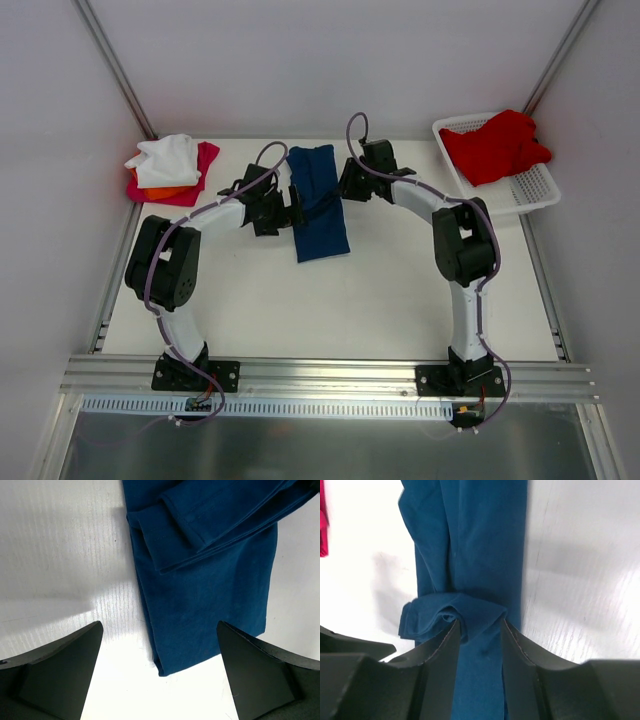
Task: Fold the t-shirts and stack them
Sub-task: Fold the folded rectangular tshirt in 1/3 of the way
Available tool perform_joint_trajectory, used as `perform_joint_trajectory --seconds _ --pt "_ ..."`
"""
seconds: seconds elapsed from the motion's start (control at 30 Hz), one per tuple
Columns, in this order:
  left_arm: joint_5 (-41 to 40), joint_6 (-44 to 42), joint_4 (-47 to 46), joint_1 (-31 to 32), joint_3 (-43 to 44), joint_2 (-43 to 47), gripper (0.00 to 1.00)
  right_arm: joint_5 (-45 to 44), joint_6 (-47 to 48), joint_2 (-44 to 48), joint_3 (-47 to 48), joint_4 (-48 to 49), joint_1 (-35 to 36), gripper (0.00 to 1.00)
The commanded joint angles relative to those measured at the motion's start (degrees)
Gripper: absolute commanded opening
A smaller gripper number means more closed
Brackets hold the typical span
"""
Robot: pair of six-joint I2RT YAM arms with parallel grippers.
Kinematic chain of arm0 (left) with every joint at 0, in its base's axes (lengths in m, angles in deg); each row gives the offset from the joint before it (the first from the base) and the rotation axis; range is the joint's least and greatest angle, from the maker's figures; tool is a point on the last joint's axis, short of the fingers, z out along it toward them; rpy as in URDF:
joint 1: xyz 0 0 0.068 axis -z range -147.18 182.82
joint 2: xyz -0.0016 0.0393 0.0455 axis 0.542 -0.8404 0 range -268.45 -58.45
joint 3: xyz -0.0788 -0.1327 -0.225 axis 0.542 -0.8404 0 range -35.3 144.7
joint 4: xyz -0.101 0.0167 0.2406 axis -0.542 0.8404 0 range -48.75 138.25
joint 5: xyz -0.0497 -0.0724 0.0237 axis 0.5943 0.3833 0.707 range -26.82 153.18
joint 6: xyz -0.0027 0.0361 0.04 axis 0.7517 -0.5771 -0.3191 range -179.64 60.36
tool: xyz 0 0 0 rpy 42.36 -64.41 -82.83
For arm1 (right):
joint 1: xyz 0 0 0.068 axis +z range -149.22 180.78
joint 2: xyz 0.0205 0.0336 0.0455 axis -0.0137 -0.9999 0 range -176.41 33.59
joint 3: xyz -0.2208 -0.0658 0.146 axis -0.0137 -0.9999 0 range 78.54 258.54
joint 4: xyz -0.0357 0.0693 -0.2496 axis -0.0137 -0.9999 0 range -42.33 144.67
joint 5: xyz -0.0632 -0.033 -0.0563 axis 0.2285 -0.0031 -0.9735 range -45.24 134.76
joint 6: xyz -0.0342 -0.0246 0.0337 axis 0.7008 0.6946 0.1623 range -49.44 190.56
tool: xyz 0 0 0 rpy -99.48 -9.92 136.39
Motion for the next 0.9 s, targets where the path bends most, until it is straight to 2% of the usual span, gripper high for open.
perform_joint_trajectory --seconds 0.0,0.37,0.63,0.87 --pt "-0.1 -0.3 -0.2 0.4 0.1 2.5 0.99 -0.8 1.1 0.0 4.3 0.6 -0.8 0.41" --pt "1.6 0.2 -0.1 0.4 8.7 -2.1 0.98 -5.2 5.9 7.3 3.0 -1.8 -2.1 0.41" --pt "2.4 1.6 -0.8 2.0 10.2 -4.5 0.98 -2.7 4.8 10.7 -4.0 0.3 -2.2 0.41" --pt "2.5 2.1 -1.3 3.7 10.7 -6.9 0.98 -2.5 4.7 12.1 -6.3 0.9 -2.2 0.41"
